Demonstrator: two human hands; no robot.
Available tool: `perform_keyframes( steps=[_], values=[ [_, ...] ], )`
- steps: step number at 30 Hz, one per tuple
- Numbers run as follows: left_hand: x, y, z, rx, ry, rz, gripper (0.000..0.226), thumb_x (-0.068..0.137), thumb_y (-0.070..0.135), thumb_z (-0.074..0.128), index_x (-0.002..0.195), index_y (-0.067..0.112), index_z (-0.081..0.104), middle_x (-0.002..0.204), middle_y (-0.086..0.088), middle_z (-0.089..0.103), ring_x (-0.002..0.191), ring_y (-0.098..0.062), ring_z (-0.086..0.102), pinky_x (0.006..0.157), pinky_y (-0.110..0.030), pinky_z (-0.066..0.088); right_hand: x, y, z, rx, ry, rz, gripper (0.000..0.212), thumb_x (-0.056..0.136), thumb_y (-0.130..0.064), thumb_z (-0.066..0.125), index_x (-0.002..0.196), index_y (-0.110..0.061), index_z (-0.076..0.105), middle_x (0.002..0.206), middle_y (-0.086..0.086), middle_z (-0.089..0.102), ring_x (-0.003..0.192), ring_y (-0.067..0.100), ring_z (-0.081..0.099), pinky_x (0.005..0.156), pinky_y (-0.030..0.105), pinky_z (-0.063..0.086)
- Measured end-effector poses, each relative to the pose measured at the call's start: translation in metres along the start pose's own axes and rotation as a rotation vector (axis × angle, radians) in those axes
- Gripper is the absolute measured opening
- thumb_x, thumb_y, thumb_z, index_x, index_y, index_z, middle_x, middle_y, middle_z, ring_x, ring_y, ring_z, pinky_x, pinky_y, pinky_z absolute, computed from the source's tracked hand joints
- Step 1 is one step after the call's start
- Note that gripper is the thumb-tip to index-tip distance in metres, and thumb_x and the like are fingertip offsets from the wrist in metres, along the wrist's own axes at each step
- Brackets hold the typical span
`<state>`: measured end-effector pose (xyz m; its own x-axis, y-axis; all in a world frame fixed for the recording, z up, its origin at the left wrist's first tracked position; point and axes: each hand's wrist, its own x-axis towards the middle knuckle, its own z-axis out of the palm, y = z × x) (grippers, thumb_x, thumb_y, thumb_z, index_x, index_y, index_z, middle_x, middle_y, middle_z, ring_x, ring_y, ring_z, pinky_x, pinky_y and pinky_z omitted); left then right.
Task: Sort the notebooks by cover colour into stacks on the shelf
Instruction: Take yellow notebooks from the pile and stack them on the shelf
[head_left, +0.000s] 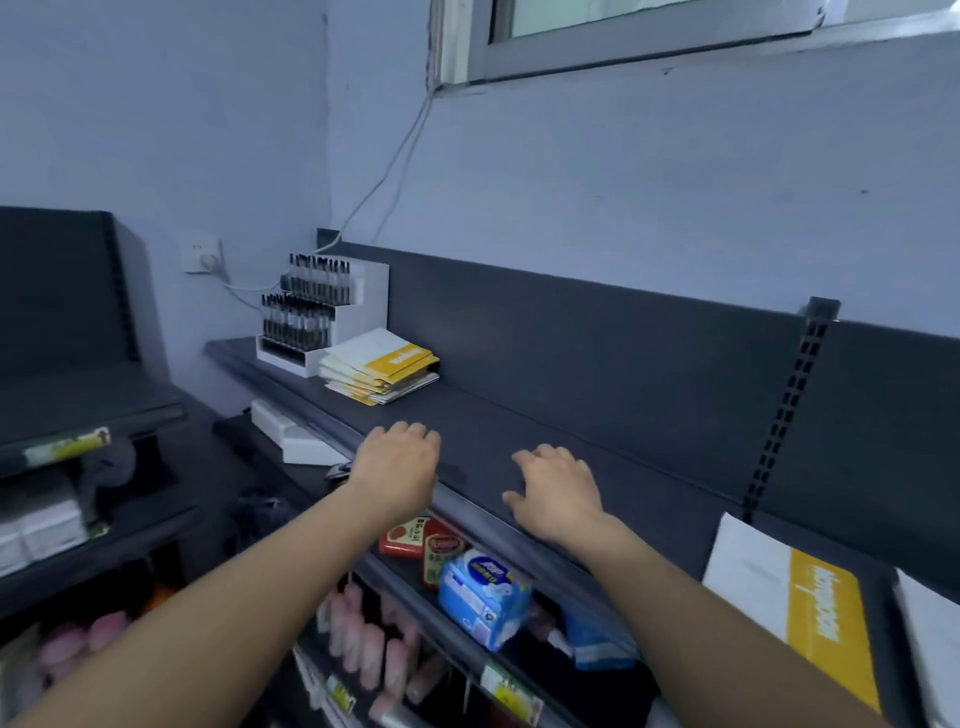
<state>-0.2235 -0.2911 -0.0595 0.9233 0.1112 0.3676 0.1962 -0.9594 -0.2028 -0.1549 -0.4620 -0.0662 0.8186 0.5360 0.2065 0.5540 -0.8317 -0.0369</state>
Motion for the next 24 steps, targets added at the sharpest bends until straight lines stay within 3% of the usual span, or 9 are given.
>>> perform_keyframes(
  steps=[19,24],
  values=[
    [0.066,-0.148,0.065,0.001,-0.059,-0.103,0.026,0.094,0.024,0.047,0.118,0.014,0.049,0.119,-0.005,0.054,0.115,-0.025,0.048,0.092,-0.036,0.038,0.146,-0.104,0.036,0.037,-0.043,-0.055,0.051,0.094,-0.042,0.051,0.138,-0.019,0.043,0.136,0.006,0.047,0.127,0.026,0.039,0.105,0.040,0.032],
    [0.105,-0.175,0.086,0.021,-0.057,-0.135,0.033,0.096,0.034,0.048,0.121,0.014,0.048,0.125,-0.006,0.053,0.119,-0.024,0.048,0.092,-0.036,0.039,0.200,-0.112,0.048,0.040,-0.034,-0.077,0.050,0.094,-0.043,0.050,0.138,-0.019,0.043,0.136,0.006,0.046,0.127,0.026,0.039,0.104,0.039,0.033]
  ],
)
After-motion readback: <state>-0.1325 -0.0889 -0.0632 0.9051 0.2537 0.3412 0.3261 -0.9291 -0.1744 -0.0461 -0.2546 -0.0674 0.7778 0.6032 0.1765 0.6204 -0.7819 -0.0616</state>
